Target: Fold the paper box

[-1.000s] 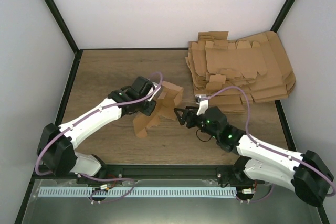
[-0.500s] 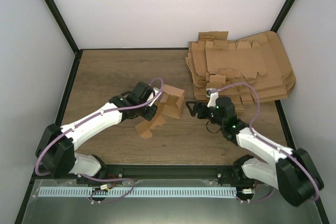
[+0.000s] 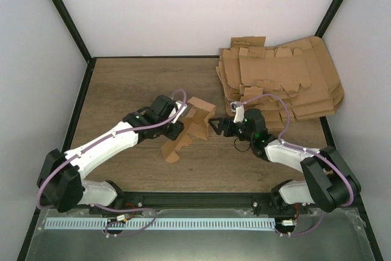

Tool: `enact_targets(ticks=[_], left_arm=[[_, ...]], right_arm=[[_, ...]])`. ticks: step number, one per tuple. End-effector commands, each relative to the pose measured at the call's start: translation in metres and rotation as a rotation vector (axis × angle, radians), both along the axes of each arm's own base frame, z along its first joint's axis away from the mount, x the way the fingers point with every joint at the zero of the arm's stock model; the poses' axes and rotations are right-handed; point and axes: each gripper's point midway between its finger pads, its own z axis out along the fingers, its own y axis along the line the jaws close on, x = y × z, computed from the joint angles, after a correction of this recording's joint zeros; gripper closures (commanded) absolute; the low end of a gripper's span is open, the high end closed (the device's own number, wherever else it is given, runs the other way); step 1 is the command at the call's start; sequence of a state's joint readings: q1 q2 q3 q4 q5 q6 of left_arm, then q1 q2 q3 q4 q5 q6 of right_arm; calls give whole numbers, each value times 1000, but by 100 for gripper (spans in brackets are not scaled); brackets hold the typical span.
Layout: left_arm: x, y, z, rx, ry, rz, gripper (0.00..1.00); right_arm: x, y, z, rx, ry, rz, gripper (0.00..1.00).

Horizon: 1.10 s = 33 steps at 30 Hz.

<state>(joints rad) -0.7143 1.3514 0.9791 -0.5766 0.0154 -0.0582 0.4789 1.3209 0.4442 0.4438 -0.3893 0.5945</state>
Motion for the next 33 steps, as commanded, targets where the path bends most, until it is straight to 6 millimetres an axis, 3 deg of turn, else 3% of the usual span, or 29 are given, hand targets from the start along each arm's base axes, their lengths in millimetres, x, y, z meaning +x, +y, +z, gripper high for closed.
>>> enact_targets(ticks=[1,6,10,24,29,33], left_arm=[[-1,-5,25,-63,-34,-4,54],[5,-7,62,-128,-102,18,41],[14,-6,81,-155,-133,53,39],[45,21,109,-322,-161,174,37],[64,39,119,-366,-180,233,25],[85,49,115,-404,-152,264,18]], right_arm=[[10,3,36,61,-123,-2,20],[19,1,35,33,-138,-25,18],[29,3,32,16,-153,-39,18],[32,18,38,7,-228,60,19],[32,18,40,-8,-240,66,19],[32,19,38,-19,-243,79,19]])
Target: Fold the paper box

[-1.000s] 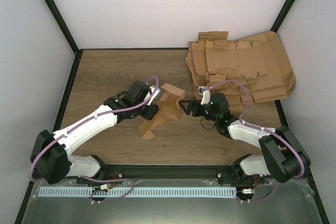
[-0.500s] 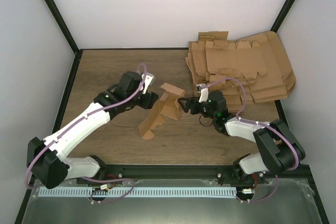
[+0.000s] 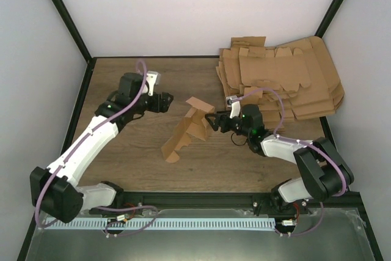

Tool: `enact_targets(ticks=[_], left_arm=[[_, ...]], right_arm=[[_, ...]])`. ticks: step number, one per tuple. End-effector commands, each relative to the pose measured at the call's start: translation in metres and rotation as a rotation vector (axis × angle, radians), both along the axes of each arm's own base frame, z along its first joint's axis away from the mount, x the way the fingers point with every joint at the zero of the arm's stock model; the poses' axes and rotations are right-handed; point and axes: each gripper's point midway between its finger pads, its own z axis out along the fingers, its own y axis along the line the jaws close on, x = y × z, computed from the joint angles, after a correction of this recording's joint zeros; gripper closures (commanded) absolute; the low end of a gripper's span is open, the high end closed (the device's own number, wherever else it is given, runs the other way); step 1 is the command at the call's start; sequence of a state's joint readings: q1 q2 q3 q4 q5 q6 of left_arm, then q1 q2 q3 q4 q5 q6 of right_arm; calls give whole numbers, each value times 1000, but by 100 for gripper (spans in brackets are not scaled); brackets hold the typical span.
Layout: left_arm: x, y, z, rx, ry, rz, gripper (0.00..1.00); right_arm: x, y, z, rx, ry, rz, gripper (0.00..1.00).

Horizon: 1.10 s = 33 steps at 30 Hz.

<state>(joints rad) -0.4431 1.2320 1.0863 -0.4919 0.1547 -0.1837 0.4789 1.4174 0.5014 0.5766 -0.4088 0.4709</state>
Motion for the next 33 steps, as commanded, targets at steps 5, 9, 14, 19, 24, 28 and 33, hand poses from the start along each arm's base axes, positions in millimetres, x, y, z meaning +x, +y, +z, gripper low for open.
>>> enact_targets(ticks=[5,9,14,19,24,28,33], left_arm=[[46,6,-1,-88,9,34,19],[61,-1,-16,-78,49,13,19],[68,-24,-45,-103,138,-99,21],[57,-47,-74,-160,227,-218,27],[43,-56,-105,-178,312,-261,29],[34,-67,-116,-226,357,-313,29],[23,-80,-134,-215,421,-368,32]], right_arm=[[12,7,18,-9,-81,32,22],[12,10,16,-12,-83,50,27],[12,12,6,-27,-71,65,31],[11,19,-5,-57,-60,87,36],[8,22,-11,-89,-68,80,37],[3,24,-5,-103,-105,77,38],[2,23,-3,-111,-116,76,38]])
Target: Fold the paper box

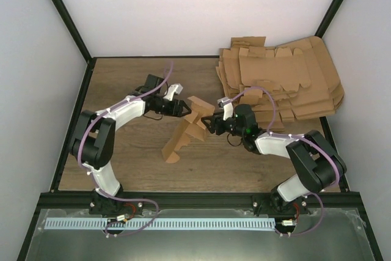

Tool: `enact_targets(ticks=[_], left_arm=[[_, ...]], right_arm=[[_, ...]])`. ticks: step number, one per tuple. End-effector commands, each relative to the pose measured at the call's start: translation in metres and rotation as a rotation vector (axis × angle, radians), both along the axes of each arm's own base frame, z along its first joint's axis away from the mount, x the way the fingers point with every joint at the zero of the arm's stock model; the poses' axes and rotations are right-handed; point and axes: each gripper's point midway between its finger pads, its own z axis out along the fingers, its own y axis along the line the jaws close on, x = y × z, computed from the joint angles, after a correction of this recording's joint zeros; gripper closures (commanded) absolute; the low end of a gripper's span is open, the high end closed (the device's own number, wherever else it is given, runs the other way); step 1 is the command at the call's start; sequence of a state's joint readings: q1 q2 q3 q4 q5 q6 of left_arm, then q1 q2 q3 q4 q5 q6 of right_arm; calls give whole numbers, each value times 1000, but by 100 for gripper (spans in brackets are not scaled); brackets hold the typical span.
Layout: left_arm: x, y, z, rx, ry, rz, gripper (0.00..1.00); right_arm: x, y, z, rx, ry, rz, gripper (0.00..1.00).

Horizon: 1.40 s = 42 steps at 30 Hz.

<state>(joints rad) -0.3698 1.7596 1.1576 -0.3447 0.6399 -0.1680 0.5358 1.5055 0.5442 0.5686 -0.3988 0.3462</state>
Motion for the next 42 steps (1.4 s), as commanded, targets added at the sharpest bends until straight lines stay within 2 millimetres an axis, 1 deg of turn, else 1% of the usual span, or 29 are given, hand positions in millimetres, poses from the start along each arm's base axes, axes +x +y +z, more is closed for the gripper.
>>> enact_targets(ticks=[1,5,9,12,14,15,19,22,23,24,26,28,30,32,34,37,39,42], left_arm=[[-10,-16,-8,-39,24,-87,33],[-12,-14,-20,-16,47,-84,37],[-10,-13,-18,-8,40,-73,37],[-10,-14,-12,-19,28,-77,36],[-10,-15,-5,-33,18,-81,35],[-10,-16,-3,-38,15,-83,35],[-10,-18,6,-57,6,-91,35],[-11,-18,11,-64,0,-93,35],[-11,-18,13,-66,-5,-92,35],[-10,-18,16,-68,-10,-92,34],[-10,-18,22,-71,-21,-89,32],[-10,-17,28,-72,-33,-85,30],[-10,-16,35,-70,-47,-80,26],[-9,-13,47,-64,-73,-73,22],[-10,-10,59,-51,-99,-64,16],[-16,0,72,-9,-130,-49,11],[-25,6,76,20,-135,-49,9],[-43,17,73,68,-123,-46,9]], right_arm=[[5,1,15,-9,-67,-9,38],[3,0,19,-3,-75,-10,37],[-4,-7,34,14,-124,-20,36],[-10,-15,56,37,-184,-41,32],[-15,-19,72,51,-224,-45,31],[-17,-22,84,64,-252,-53,31],[-22,-33,115,100,-317,-100,30],[-17,-37,137,121,-334,-129,29],[-13,-38,140,121,-319,-139,28],[-5,-39,150,128,-308,-154,28],[15,-40,153,120,-239,-177,28],[35,-37,147,96,-135,-175,28],[50,-27,142,78,-61,-146,28],[57,-15,134,67,-3,-100,28],[59,-5,130,73,33,-51,29],[59,8,118,78,92,20,32],[57,17,111,84,132,76,34],[48,27,104,104,185,163,38]])
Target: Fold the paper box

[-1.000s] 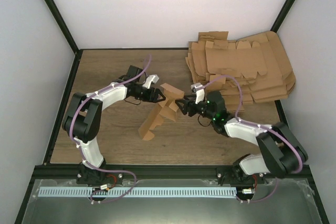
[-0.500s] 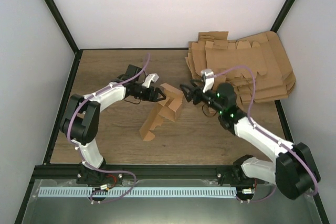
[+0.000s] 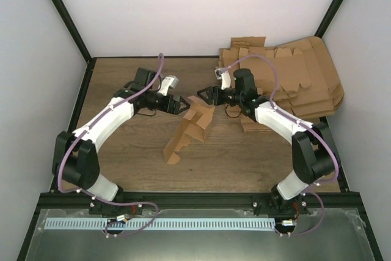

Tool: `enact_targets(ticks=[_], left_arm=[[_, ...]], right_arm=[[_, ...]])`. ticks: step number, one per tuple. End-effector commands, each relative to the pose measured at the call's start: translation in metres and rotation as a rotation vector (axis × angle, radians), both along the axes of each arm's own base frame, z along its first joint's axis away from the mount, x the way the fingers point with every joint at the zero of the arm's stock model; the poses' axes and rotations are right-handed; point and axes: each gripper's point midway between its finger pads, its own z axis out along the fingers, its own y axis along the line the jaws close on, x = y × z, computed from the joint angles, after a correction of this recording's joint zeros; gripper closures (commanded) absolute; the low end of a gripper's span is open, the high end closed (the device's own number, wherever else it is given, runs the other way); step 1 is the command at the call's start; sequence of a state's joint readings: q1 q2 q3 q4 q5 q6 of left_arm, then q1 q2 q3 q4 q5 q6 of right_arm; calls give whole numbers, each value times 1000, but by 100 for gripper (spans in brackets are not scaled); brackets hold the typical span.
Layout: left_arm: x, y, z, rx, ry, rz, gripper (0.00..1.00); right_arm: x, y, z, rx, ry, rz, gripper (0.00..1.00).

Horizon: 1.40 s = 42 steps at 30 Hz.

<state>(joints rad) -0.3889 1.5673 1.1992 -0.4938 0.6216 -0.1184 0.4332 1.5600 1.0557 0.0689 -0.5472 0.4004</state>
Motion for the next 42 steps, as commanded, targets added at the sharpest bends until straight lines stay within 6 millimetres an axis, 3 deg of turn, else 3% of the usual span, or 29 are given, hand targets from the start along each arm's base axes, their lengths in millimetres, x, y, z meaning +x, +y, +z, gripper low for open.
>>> enact_targets(ticks=[1,6,10,14,23,26,30,36,42], left_arm=[[-26,17,-1,88,-1,0,9],[-52,25,-8,164,-9,19,8],[-57,30,-16,247,-16,36,8],[-63,23,-23,282,7,23,16],[-61,33,-38,366,34,61,53],[-60,34,-38,370,31,68,71],[-60,32,-36,361,27,62,85],[-59,35,-29,380,14,59,89],[-59,31,-15,369,7,32,90]], right_arm=[[-19,19,5,56,82,161,39],[-35,22,0,76,101,233,44],[-46,25,-4,63,90,273,44],[-54,30,-7,20,68,284,45],[-69,41,-24,-195,-66,223,45],[-77,44,-30,-252,-111,221,45],[-85,49,-43,-331,-140,220,46],[-96,45,-53,-398,-161,197,46],[-109,48,-70,-527,-192,185,38]])
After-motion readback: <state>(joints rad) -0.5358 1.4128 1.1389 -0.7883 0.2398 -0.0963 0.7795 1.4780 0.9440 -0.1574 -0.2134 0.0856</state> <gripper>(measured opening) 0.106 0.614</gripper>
